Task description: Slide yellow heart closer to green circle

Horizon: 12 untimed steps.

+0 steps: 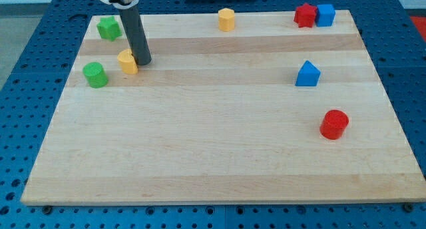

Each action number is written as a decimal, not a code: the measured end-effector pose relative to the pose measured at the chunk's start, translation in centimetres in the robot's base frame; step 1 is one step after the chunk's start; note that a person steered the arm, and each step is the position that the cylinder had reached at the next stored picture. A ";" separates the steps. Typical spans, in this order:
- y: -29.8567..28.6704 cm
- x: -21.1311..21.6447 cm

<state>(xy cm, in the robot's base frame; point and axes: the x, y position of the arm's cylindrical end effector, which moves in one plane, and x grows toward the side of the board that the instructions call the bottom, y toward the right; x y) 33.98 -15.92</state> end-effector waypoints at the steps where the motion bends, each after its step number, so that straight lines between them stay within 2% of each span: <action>1: -0.4 0.0; 7: -7.4 0.0; 12: -9.8 -2.0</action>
<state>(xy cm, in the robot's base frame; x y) 31.95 -25.74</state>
